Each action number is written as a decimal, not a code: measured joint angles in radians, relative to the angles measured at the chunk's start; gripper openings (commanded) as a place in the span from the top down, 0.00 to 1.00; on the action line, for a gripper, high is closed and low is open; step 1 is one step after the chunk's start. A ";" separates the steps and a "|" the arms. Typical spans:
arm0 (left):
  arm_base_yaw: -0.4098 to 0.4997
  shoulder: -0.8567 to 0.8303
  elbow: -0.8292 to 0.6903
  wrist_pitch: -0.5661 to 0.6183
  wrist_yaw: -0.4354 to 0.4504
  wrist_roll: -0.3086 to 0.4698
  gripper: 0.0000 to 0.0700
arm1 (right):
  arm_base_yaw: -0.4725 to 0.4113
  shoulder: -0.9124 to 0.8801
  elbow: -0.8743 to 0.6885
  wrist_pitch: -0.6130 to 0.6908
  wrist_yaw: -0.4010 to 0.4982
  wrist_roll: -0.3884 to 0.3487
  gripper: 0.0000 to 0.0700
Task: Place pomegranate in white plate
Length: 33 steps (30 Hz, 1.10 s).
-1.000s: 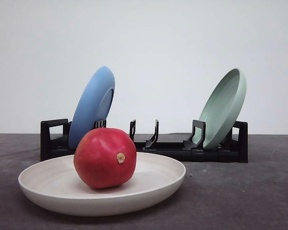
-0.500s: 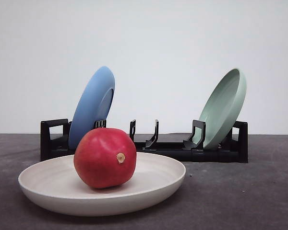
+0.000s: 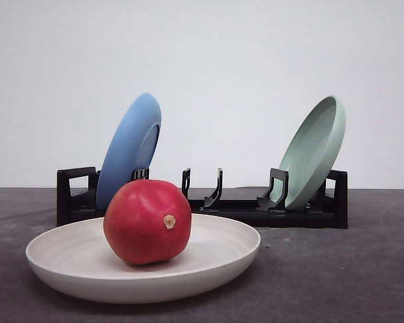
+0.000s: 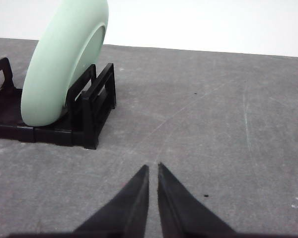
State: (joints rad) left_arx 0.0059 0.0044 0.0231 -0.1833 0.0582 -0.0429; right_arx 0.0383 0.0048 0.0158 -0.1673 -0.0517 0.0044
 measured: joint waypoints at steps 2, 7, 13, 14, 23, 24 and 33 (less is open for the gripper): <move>0.000 0.000 0.000 0.000 0.000 0.000 1.00 | 0.000 0.000 0.000 0.000 0.000 0.000 0.96; 0.000 0.000 0.000 0.000 0.000 0.000 1.00 | 0.000 0.000 0.000 0.000 0.000 0.000 0.96; 0.000 0.000 0.000 0.000 0.000 0.000 1.00 | 0.000 0.000 0.000 0.000 0.000 0.000 0.96; 0.000 0.000 0.000 0.000 0.000 0.000 1.00 | 0.000 0.000 0.000 0.000 0.000 0.000 0.96; 0.000 0.000 0.000 0.000 0.000 0.000 1.00 | 0.000 0.000 0.000 0.000 0.000 0.000 0.96; 0.000 0.000 0.000 0.000 0.000 0.000 1.00 | 0.000 0.000 0.000 0.000 0.000 0.000 0.96; 0.000 0.000 0.000 0.000 0.000 0.000 1.00 | 0.000 0.000 0.000 0.000 0.000 0.000 0.96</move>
State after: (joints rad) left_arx 0.0059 0.0044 0.0231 -0.1833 0.0582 -0.0429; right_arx 0.0381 0.0048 0.0158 -0.1673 -0.0519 0.0044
